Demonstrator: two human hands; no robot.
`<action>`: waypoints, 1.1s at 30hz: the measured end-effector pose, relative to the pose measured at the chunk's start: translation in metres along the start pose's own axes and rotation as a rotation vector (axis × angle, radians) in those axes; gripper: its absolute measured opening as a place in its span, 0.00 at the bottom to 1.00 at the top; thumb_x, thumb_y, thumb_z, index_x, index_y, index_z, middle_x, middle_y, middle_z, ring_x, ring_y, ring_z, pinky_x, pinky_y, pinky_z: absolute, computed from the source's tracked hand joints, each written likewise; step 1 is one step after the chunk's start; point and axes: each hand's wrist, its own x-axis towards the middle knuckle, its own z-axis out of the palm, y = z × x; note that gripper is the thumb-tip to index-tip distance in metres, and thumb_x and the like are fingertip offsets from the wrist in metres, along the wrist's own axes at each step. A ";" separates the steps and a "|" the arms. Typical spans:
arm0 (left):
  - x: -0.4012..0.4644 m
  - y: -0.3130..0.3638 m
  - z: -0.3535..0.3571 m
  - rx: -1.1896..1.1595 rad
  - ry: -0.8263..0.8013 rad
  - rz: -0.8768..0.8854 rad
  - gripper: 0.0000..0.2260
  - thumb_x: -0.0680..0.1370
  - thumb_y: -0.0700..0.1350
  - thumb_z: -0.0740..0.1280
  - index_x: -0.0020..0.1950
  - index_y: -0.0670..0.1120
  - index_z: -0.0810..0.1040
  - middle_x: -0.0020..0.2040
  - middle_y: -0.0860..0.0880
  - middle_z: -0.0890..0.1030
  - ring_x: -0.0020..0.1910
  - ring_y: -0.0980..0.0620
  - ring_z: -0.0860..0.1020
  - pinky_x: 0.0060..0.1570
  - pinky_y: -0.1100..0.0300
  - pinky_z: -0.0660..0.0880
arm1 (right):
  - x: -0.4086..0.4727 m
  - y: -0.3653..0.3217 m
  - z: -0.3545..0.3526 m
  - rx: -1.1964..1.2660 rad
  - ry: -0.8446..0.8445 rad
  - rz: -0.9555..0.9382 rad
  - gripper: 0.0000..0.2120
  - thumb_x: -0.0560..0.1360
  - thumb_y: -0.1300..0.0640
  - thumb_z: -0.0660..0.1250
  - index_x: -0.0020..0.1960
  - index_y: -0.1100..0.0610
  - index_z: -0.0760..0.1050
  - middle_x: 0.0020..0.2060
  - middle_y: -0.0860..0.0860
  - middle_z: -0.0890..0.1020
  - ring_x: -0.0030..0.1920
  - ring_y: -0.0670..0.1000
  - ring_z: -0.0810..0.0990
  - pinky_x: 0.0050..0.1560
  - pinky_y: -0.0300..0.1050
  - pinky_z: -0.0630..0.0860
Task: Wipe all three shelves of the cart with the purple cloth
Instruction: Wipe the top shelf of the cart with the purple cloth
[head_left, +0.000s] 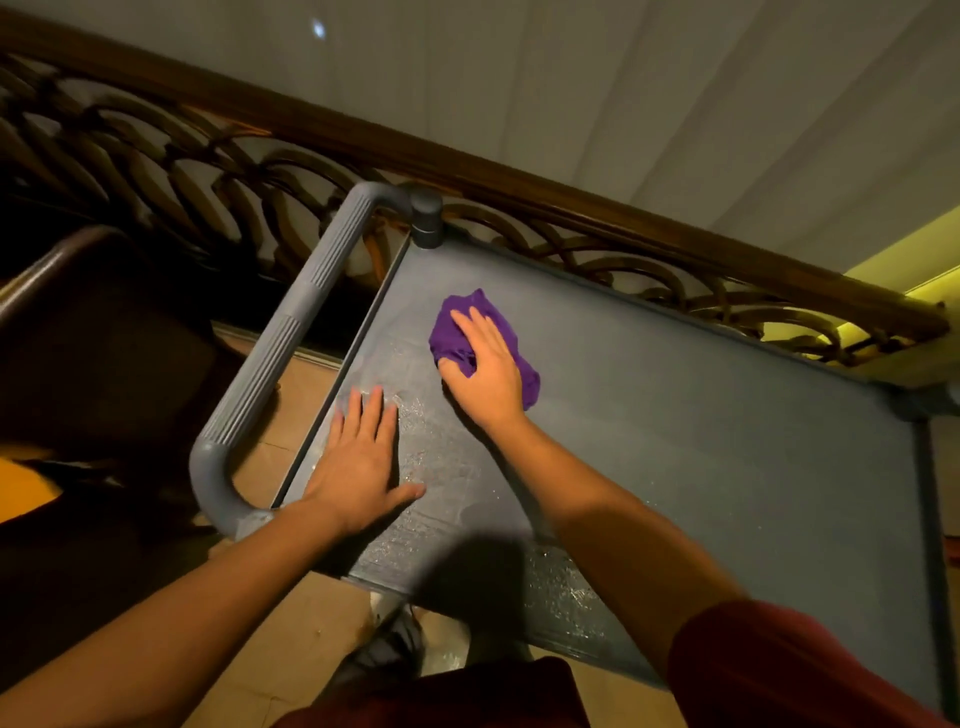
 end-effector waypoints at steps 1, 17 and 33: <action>-0.010 -0.003 0.001 -0.011 -0.002 -0.004 0.52 0.73 0.72 0.62 0.82 0.42 0.41 0.81 0.40 0.34 0.80 0.37 0.36 0.79 0.42 0.44 | 0.000 0.001 -0.002 0.021 0.015 0.016 0.29 0.78 0.41 0.63 0.77 0.40 0.61 0.79 0.47 0.65 0.78 0.53 0.63 0.73 0.53 0.64; -0.035 0.000 0.008 0.097 -0.188 -0.094 0.60 0.69 0.74 0.64 0.79 0.39 0.34 0.78 0.34 0.31 0.76 0.31 0.30 0.77 0.40 0.39 | -0.081 -0.026 0.023 -0.208 -0.039 -0.096 0.24 0.75 0.52 0.63 0.71 0.52 0.74 0.60 0.57 0.78 0.60 0.57 0.74 0.60 0.54 0.74; -0.125 0.059 0.049 -0.006 -0.128 -0.398 0.58 0.68 0.81 0.42 0.80 0.37 0.38 0.80 0.34 0.37 0.79 0.35 0.36 0.79 0.41 0.45 | -0.032 -0.026 0.000 -0.054 -0.006 -0.015 0.22 0.79 0.58 0.64 0.73 0.51 0.72 0.69 0.53 0.77 0.67 0.58 0.73 0.68 0.55 0.71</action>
